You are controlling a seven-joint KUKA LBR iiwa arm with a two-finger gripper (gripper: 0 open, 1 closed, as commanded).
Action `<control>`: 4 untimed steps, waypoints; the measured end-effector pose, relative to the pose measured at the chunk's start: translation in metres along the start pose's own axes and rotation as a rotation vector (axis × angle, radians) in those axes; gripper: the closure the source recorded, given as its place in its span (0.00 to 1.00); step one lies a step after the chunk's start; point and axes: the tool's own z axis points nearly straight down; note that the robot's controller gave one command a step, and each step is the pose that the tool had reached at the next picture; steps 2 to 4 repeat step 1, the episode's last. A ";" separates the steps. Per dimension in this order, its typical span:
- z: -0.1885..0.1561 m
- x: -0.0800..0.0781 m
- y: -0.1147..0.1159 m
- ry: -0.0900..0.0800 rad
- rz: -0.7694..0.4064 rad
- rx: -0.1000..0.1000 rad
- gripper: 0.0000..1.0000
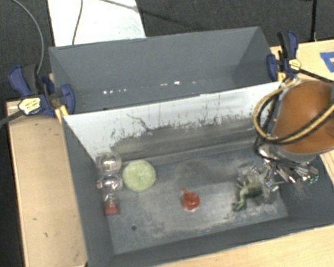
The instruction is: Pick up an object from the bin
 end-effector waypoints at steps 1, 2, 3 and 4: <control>-0.053 0.003 -0.003 0.004 -0.009 -0.005 1.00; -0.053 0.003 -0.003 0.004 -0.009 -0.005 1.00; -0.053 0.003 -0.003 0.004 -0.009 -0.005 1.00; -0.053 0.003 -0.003 0.004 -0.009 -0.005 1.00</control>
Offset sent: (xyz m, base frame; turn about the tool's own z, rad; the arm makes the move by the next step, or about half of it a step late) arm 0.0198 -0.0281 -0.0011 0.0042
